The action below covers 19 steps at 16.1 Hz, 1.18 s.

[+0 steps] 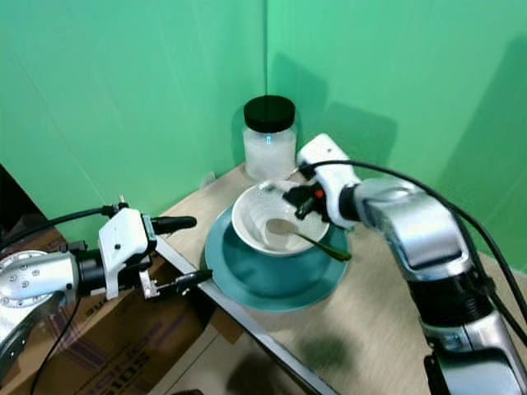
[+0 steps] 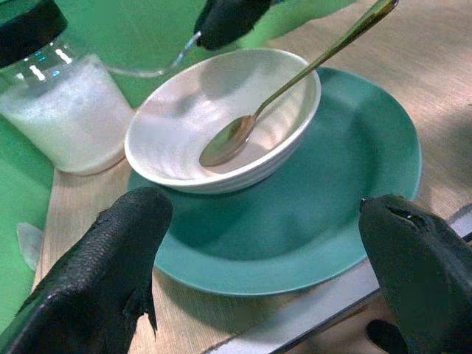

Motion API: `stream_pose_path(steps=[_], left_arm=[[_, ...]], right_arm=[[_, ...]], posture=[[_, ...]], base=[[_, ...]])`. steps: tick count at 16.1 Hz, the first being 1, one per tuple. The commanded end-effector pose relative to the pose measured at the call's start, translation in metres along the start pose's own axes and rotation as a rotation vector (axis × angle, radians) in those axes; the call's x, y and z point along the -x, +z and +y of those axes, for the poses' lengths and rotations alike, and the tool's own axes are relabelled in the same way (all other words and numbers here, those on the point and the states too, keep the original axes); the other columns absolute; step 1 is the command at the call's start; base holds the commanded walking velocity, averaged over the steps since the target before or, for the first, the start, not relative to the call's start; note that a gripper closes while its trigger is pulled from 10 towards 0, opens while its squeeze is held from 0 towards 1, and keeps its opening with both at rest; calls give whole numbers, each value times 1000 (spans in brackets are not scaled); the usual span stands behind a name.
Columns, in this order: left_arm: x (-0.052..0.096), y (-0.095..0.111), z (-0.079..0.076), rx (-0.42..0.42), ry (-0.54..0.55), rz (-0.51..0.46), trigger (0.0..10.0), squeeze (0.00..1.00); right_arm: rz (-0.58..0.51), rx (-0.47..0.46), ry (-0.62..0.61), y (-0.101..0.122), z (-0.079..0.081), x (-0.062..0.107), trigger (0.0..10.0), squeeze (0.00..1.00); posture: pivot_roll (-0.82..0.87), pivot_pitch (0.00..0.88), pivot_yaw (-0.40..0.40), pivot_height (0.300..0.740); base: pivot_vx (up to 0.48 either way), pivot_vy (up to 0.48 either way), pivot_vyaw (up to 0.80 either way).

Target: Setting the table

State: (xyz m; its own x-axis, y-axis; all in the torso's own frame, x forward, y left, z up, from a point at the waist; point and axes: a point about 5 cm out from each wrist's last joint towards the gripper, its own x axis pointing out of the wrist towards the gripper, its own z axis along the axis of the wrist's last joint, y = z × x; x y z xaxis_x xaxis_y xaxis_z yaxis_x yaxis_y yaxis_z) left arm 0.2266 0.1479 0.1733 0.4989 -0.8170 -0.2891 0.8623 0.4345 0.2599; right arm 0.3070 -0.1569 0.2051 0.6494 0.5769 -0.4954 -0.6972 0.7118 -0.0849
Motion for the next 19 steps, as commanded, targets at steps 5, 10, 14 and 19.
stream_pose_path(steps=[5,10,14,19], left_arm=[[-3,5,-1,42,177,-67,10000,43],[-19,8,8,106,453,-105,10000,43],[-23,14,8,103,540,-128,10000,35],[-21,19,13,109,642,-165,10000,35]], right_arm=[[-371,-95,-153,8,16,27,0,0],[-546,-225,-225,-4,50,25,0,0],[-624,-250,-331,-5,61,21,10000,0],[-668,-271,-396,-11,63,24,10000,0]], posture=[[-15,0,75,740],[-14,0,71,740],[-11,0,69,740],[-10,2,59,740]], base=[[0,0,0],[0,0,0],[0,0,0],[0,0,-480]])
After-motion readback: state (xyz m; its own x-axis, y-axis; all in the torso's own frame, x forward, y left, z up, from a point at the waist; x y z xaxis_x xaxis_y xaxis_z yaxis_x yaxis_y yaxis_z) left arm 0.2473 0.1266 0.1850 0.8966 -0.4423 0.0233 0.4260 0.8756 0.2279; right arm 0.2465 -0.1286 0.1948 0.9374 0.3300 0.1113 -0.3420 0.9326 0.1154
